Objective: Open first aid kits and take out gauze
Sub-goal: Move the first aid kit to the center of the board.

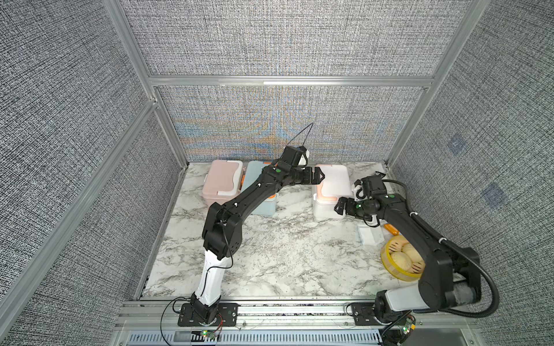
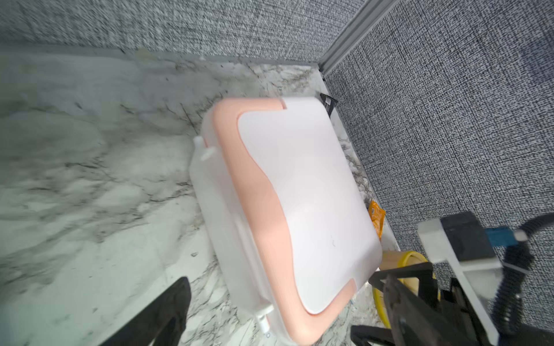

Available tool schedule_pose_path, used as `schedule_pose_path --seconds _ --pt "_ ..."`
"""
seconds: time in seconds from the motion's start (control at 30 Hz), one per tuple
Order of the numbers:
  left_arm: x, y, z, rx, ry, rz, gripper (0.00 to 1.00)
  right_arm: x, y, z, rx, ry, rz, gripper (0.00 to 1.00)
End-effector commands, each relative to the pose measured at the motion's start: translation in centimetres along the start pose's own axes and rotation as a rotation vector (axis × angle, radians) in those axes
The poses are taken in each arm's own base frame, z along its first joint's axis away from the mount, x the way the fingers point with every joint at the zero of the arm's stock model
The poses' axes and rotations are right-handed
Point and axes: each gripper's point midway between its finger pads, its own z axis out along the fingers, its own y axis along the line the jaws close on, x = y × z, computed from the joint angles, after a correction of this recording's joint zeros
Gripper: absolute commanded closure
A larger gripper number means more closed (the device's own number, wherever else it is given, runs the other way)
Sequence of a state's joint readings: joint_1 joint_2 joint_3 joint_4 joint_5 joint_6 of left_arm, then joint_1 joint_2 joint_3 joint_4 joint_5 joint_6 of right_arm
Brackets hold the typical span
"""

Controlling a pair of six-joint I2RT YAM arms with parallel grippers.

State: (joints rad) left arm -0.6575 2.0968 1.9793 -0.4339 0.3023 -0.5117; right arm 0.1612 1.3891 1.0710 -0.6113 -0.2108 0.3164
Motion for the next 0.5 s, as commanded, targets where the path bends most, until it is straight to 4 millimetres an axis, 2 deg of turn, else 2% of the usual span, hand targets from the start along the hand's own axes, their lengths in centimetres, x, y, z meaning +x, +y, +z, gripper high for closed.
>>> schedule_pose_path --seconds 0.0,0.07,0.1,0.23,0.33,0.47 --pt "-1.2 3.4 -2.2 -0.156 -0.018 0.078 0.01 1.1 2.5 -1.9 -0.128 -0.016 -0.010 0.01" --pt "-2.0 5.4 -3.1 -0.221 -0.018 0.093 0.01 1.5 4.1 -3.3 -0.191 -0.048 -0.028 0.01" --pt "-2.6 6.5 -3.4 -0.252 -0.018 0.100 0.01 2.8 4.3 -3.2 -0.207 -0.031 -0.029 0.01" --pt "-4.2 10.9 -3.7 -0.375 0.003 0.116 0.01 4.5 5.7 -4.6 -0.259 -0.044 -0.048 0.01" --pt "-5.1 14.2 -3.5 -0.461 0.025 0.122 0.01 5.6 6.3 -5.4 -0.283 -0.046 -0.060 0.01" --pt "-6.2 17.6 -3.2 -0.528 0.044 0.136 0.01 6.8 6.2 -6.0 -0.292 -0.046 -0.065 0.01"
